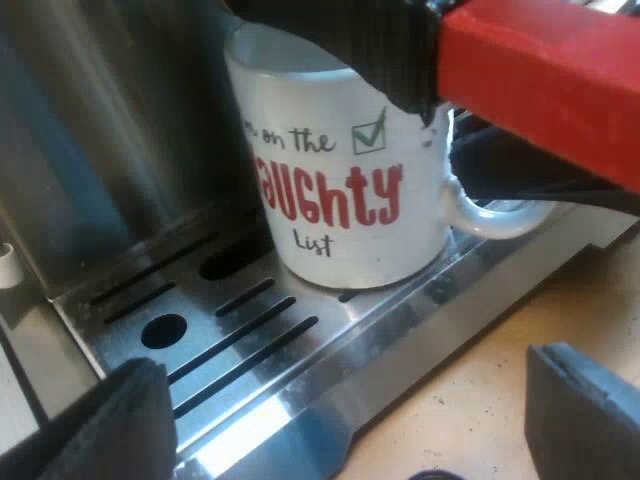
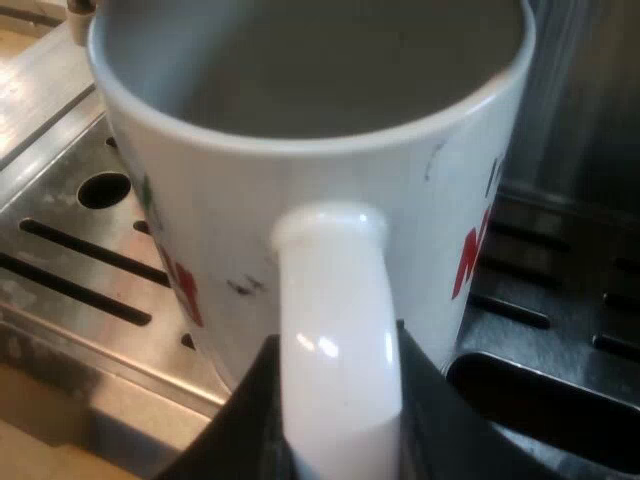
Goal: Place mug into machine
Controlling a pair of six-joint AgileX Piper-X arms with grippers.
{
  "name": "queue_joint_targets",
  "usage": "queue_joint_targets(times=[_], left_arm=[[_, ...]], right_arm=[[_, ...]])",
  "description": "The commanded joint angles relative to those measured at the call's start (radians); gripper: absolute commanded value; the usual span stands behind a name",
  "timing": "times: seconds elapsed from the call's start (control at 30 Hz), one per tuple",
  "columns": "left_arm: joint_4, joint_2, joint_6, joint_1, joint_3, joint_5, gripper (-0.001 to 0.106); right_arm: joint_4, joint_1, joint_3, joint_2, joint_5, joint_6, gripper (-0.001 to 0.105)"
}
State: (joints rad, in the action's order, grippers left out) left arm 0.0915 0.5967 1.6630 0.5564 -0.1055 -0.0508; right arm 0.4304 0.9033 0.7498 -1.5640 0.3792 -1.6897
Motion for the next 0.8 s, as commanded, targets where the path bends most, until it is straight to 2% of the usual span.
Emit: queue_joint_targets(times=[0.03, 0.17, 0.27, 0.3, 0.33, 0.43, 0.8], left_arm=[[0.018, -0.002, 0.014, 0.003, -0.001, 0.010, 0.073], [0.018, -0.002, 0.014, 0.003, -0.001, 0.010, 0.073], [0.018, -0.002, 0.014, 0.003, -0.001, 0.010, 0.073], [0.018, -0.002, 0.014, 0.003, -0.001, 0.010, 0.073], [0.018, -0.002, 0.014, 0.003, -0.001, 0.010, 0.073], [0.018, -0.002, 0.014, 0.003, -0.001, 0.010, 0.073], [0.018, -0.002, 0.014, 0.003, -0.001, 0.008, 0.073]], right_arm=[[0.049, -0.004, 0.016, 0.011, -0.001, -0.014, 0.000], [0.052, -0.004, 0.016, 0.011, 0.004, -0.014, 0.002], [0.052, -0.004, 0.016, 0.011, 0.003, -0.014, 0.013], [0.052, -0.004, 0.016, 0.011, 0.003, -0.014, 0.021], [0.052, -0.004, 0.016, 0.011, 0.003, -0.014, 0.037], [0.052, -0.001, 0.016, 0.014, 0.003, -0.014, 0.053], [0.052, 0.021, -0.023, 0.014, 0.007, -0.001, 0.054]])
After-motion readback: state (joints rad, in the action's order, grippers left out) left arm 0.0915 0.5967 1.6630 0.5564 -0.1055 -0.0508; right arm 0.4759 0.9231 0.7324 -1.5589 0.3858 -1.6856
